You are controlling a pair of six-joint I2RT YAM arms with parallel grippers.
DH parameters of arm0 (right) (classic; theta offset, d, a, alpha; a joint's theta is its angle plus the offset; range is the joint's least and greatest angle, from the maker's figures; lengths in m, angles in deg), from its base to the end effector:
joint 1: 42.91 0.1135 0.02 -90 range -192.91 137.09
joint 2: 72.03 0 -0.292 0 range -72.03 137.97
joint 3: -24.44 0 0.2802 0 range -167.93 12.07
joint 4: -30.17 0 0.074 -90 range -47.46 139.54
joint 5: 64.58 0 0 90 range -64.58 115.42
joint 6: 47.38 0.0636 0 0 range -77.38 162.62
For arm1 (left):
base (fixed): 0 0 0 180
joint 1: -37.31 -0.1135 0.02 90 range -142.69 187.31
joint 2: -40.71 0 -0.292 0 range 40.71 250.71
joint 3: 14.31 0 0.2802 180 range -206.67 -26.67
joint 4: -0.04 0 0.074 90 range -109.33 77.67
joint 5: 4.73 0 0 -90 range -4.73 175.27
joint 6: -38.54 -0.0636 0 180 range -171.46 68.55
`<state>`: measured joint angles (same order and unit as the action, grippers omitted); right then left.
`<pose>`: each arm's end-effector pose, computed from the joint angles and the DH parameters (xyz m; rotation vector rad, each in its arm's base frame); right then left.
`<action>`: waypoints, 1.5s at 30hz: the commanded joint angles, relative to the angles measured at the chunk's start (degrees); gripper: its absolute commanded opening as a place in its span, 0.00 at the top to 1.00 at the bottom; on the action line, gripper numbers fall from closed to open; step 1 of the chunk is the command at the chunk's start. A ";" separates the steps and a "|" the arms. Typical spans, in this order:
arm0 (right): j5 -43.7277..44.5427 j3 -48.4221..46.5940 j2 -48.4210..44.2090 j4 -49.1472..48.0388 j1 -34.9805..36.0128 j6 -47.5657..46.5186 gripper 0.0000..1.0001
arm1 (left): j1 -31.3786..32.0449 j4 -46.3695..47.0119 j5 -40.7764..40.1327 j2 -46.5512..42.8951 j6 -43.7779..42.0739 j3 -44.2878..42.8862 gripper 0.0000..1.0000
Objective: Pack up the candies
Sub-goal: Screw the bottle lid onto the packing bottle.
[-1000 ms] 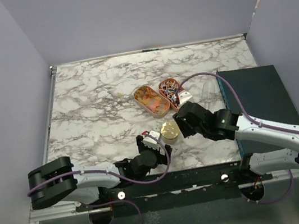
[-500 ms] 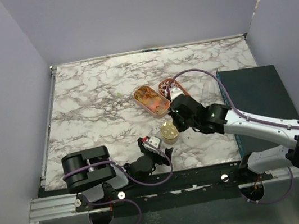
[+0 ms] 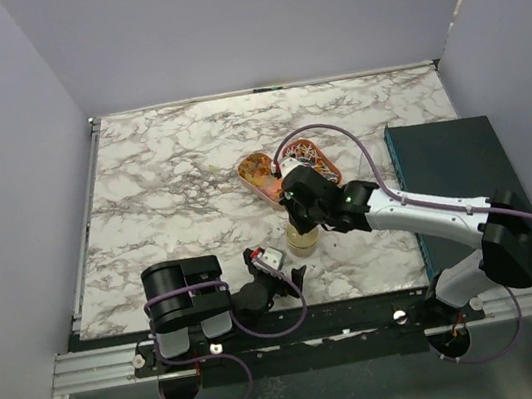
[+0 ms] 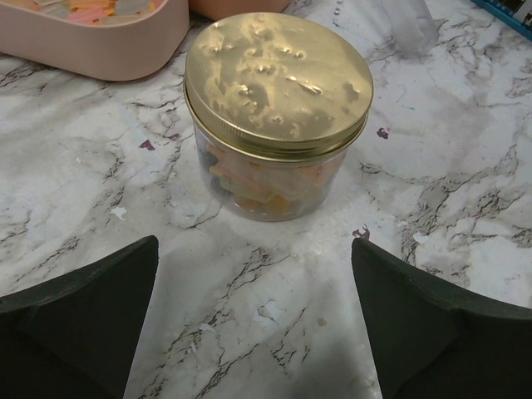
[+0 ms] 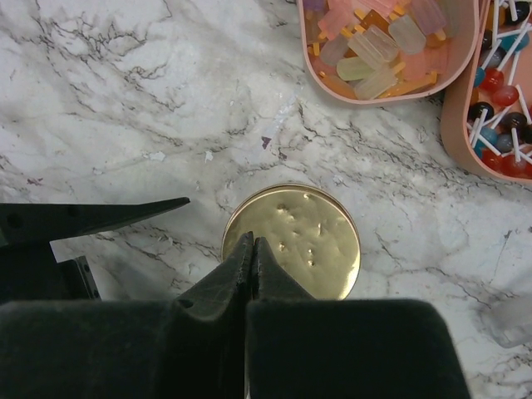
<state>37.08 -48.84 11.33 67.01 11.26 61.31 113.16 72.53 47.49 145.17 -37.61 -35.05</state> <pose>0.2183 0.2805 0.2550 -0.6383 2.3124 0.3649 0.0978 -0.2285 0.0935 0.4645 1.6969 -0.5698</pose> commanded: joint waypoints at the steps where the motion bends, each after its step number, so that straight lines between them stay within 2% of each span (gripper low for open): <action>1: -2.09 -1.16 2.65 -2.62 -0.72 -0.90 1.00 | 0.25 10.56 -0.44 1.35 0.29 1.40 0.01; 10: -3.83 1.77 7.50 -5.49 -1.55 -0.17 0.99 | 0.24 10.61 -0.09 1.44 0.39 1.41 0.01; 25: -4.90 -0.42 2.54 -4.60 -1.62 0.09 1.00 | 0.26 10.59 0.21 0.44 0.43 1.48 0.01; 37: -5.87 6.43 6.10 -6.68 -1.65 2.60 0.99 | 0.26 10.05 0.56 0.74 0.53 1.16 0.01; 45: -5.16 1.17 2.71 -3.45 -1.66 1.60 0.99 | 0.22 10.00 0.96 0.78 0.31 0.83 0.01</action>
<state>32.31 -44.64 16.27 59.95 9.58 63.17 113.16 72.97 47.53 145.78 -37.59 -34.27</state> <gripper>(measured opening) 0.005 0.990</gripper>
